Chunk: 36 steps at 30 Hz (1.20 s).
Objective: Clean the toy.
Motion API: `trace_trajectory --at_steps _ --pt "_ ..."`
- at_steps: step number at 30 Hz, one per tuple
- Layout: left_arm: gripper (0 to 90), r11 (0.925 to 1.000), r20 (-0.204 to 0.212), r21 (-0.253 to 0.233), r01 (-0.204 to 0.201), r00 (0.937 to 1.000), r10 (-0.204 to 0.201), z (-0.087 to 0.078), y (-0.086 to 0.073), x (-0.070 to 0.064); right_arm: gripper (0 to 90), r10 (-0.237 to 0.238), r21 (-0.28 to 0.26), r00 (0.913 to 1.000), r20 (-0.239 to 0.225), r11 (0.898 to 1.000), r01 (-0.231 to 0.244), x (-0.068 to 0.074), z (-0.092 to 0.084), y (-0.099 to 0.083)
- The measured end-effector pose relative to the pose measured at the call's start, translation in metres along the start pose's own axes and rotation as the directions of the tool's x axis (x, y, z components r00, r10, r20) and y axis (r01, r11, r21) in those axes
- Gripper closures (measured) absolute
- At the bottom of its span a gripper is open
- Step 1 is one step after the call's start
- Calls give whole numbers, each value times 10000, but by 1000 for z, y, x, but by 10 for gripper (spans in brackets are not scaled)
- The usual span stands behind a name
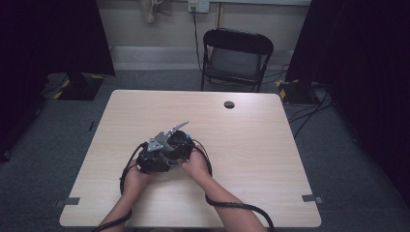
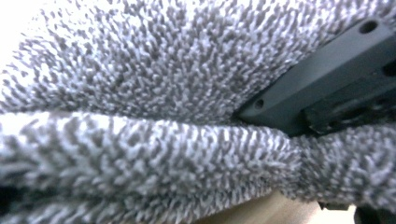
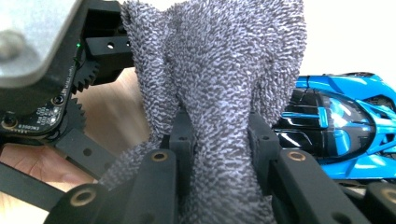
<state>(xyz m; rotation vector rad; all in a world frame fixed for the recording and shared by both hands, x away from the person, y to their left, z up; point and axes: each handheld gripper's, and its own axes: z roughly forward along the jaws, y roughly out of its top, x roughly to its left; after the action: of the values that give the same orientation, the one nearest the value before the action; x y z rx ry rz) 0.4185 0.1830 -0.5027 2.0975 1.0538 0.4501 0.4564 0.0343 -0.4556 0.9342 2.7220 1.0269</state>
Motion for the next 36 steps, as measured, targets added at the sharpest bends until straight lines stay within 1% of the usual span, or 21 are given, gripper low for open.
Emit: trace_trajectory --at_steps 2,4,7,11,14,16,19,23,26,30,31,32,34,36 --pt "245 10000 4 2 6 10000 -6 0 0 0 698 66 28 10000 19 10000 -66 0 0 0" --pt "245 10000 -1 38 -30 10000 30 0 0 0 699 28 51 10000 45 10000 -28 -1 0 1" --pt "246 10000 -15 28 -13 10000 13 0 0 0 699 181 15 9998 25 9998 -181 -3 0 2" --pt "246 10000 -33 20 -44 10000 44 0 0 0 699 310 10 9994 133 9995 -310 -7 -1 5" --pt "245 10000 -40 30 -57 10000 57 0 0 0 699 320 -42 9992 260 9995 -319 -10 -1 6" --pt "246 10000 -31 31 -33 10000 33 0 0 0 699 451 -49 9985 326 9990 -449 -12 -1 7" --pt "245 10000 -19 24 -31 10000 31 0 0 0 698 426 -82 9978 498 9991 -423 -14 -1 8" --pt "246 10000 -47 32 -52 10000 52 0 0 0 698 419 -117 9980 482 9991 -414 -15 -1 8" --pt "245 10000 -41 27 -58 10000 58 0 0 0 698 383 -162 9970 679 9992 -372 -16 -2 8" --pt "246 10000 -46 28 -51 10000 51 0 0 0 695 569 -211 9946 867 9982 -553 -23 -3 8" --pt "246 10000 -45 28 -50 10000 50 0 0 0 695 770 -250 9939 788 9969 -753 -27 -4 7" --pt "246 10000 -43 22 -57 10000 57 0 0 0 695 841 -261 9939 714 9963 -825 -29 -4 7" --pt "245 10000 -46 30 -53 10000 53 0 0 0 692 863 -221 9933 773 9962 -848 -32 -4 7" --pt "246 10000 -46 27 -50 10000 51 0 0 0 689 1003 -234 9914 836 9948 -987 -33 -4 7"
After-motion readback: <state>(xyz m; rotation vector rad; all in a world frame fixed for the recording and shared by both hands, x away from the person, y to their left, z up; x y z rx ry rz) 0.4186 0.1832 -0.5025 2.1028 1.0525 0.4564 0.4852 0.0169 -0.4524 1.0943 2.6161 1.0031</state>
